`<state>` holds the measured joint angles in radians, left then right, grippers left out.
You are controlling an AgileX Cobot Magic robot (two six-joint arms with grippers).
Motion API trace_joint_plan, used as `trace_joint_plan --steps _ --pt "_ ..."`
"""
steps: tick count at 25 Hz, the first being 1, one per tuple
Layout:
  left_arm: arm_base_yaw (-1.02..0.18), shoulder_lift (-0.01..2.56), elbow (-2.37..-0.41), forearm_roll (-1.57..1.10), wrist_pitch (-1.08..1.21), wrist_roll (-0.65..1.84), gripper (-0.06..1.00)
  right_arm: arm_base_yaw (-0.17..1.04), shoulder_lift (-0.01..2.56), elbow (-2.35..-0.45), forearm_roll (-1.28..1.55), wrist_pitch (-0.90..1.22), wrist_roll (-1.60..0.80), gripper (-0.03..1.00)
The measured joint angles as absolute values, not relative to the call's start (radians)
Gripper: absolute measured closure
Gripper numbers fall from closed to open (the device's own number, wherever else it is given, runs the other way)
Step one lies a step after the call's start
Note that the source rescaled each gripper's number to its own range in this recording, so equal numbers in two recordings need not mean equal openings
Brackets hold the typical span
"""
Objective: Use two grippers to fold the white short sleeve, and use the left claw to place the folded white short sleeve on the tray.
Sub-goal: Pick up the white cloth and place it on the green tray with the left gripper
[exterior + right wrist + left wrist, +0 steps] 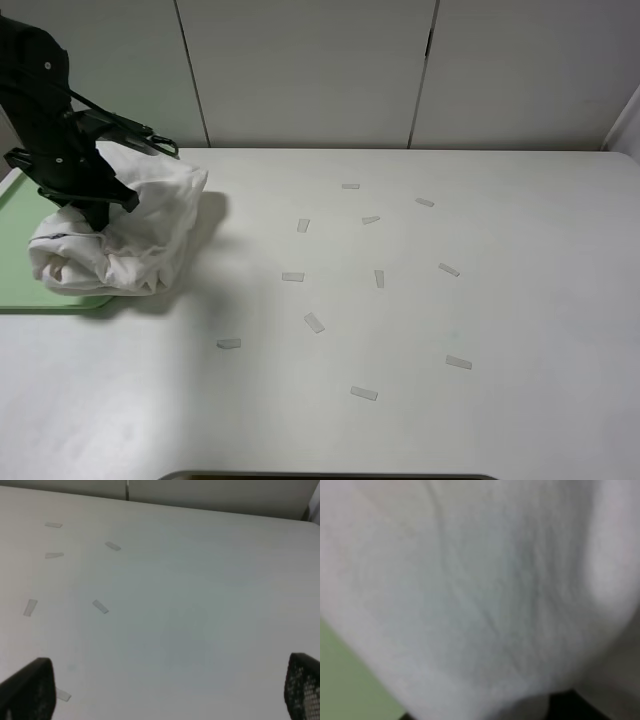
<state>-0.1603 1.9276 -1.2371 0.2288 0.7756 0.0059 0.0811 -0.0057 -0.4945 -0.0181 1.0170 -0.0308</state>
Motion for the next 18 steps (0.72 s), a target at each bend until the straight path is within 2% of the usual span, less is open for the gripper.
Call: trace_joint_plan --steps 11,18 --pt "0.068 1.928 -1.237 0.227 0.62 0.289 0.7 0.081 -0.006 -0.495 -0.018 1.017 -0.031 -0.03" --pt "0.151 1.928 -1.237 0.23 0.565 0.345 0.7 0.081 -0.006 -0.495 -0.018 1.017 -0.031 -0.03"
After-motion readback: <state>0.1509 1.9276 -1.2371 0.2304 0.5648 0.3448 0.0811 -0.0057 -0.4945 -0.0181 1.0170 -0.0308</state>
